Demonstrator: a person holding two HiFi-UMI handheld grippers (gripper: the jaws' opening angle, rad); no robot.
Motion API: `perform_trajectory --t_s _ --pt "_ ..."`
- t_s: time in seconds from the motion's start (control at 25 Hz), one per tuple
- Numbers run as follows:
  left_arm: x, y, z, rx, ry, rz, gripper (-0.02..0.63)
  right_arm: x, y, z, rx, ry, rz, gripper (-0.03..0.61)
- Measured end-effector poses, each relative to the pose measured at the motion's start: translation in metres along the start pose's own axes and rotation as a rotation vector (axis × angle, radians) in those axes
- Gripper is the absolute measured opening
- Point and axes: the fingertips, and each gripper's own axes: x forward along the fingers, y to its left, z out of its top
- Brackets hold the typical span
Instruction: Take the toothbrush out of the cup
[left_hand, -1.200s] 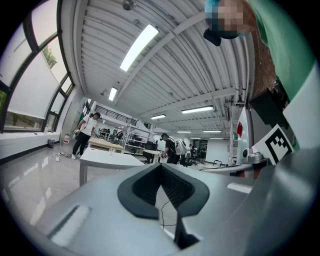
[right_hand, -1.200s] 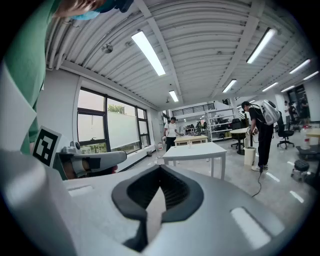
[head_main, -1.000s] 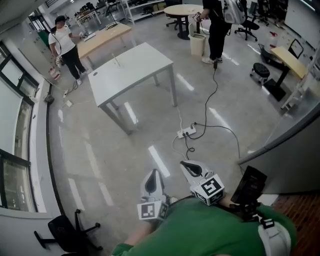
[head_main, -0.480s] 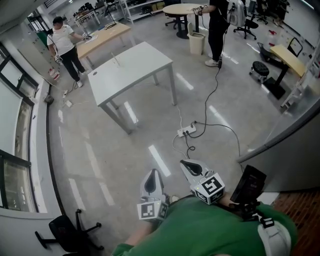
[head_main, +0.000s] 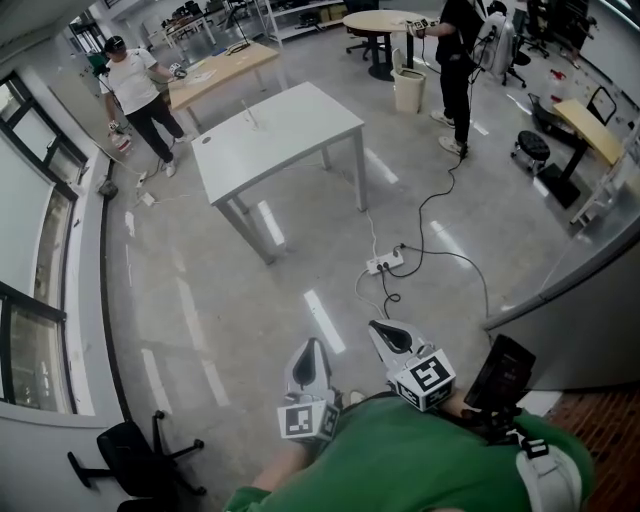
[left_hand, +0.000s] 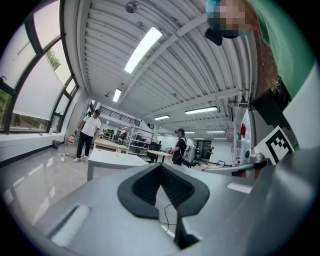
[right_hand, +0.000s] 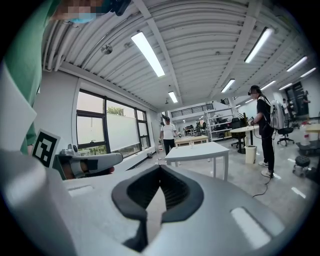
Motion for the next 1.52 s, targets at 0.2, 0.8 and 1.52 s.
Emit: perform_trajectory --t_s 0.2,0.8,1.52 --pt "-0.012 0.026 0.003 -0.005 -0.009 -0.003 0.007 0.016 0.025 0.001 -0.028 -0.004 0.0 0.003" --pt "-0.031 0.079 0.013 -0.029 -0.041 0.049 0.006 0.058 0.07 0.013 -0.101 0.003 0.024 0.003" --pt "0.076 0.086 0.023 0.108 -0.028 0.116 0.006 0.126 -0.012 0.047 -0.153 -0.059 0.072 0.003"
